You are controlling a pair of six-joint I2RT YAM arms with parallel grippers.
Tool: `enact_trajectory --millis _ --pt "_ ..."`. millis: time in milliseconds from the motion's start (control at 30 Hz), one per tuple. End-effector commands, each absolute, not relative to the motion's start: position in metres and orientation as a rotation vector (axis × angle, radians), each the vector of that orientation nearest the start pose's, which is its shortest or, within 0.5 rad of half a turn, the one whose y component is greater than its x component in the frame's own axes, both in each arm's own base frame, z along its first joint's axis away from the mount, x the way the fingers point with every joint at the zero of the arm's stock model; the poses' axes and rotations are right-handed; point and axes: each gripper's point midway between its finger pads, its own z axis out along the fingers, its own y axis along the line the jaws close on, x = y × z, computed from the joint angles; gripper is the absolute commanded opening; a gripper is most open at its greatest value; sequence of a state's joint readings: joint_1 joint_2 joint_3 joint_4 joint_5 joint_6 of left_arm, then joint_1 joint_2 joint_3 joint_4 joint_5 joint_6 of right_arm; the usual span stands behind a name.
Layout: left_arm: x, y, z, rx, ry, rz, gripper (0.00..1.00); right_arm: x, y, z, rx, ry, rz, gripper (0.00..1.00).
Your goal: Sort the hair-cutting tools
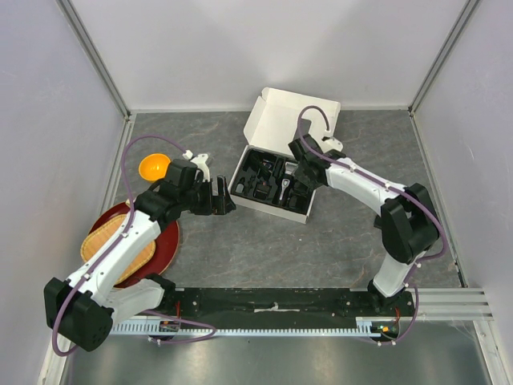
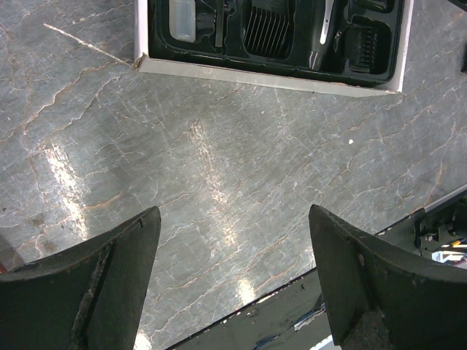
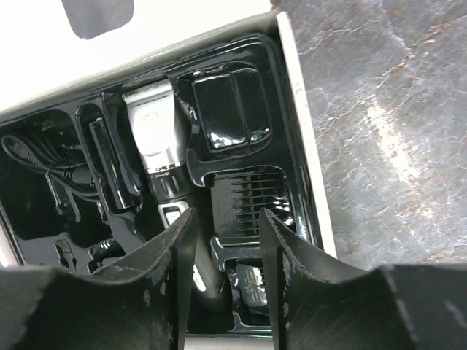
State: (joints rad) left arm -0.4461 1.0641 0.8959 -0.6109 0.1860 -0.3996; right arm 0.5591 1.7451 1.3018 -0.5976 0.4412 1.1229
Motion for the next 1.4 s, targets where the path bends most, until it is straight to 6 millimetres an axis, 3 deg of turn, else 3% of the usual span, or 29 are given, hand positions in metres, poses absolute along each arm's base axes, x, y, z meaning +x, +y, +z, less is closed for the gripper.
enact_trajectory --millis 0,433,633,800,1000,1167,1267,1367 --pt "0.244 -0.171 0.169 0.171 2.382 -0.641 0.89 0.386 0.204 0.104 0.735 2.369 0.187 0.45" --pt "0.244 -0.171 0.168 0.169 2.385 -0.636 0.89 0.382 0.201 0.066 0.64 2.46 0.08 0.29" --pt "0.244 -0.17 0.168 0.168 2.388 -0.633 0.89 0.381 0.199 0.055 0.601 2.488 0.041 0.27" --pt "0.245 -0.17 0.168 0.168 2.386 -0.632 0.89 0.385 0.196 0.079 0.593 2.435 0.053 0.29" --pt "0.245 -0.17 0.168 0.17 2.385 -0.629 0.89 0.396 0.187 0.127 0.592 2.339 0.034 0.47" --pt "0.245 -0.169 0.17 0.164 2.378 -0.626 0.89 0.394 0.179 0.152 0.592 2.287 0.049 0.65" --pt "0.246 -0.172 0.173 0.174 2.366 -0.644 0.89 0.391 0.171 0.159 0.605 2.272 0.049 0.74" --pt "0.248 -0.178 0.178 0.195 2.341 -0.681 0.89 0.378 0.146 0.158 0.665 2.25 0.0 0.8"
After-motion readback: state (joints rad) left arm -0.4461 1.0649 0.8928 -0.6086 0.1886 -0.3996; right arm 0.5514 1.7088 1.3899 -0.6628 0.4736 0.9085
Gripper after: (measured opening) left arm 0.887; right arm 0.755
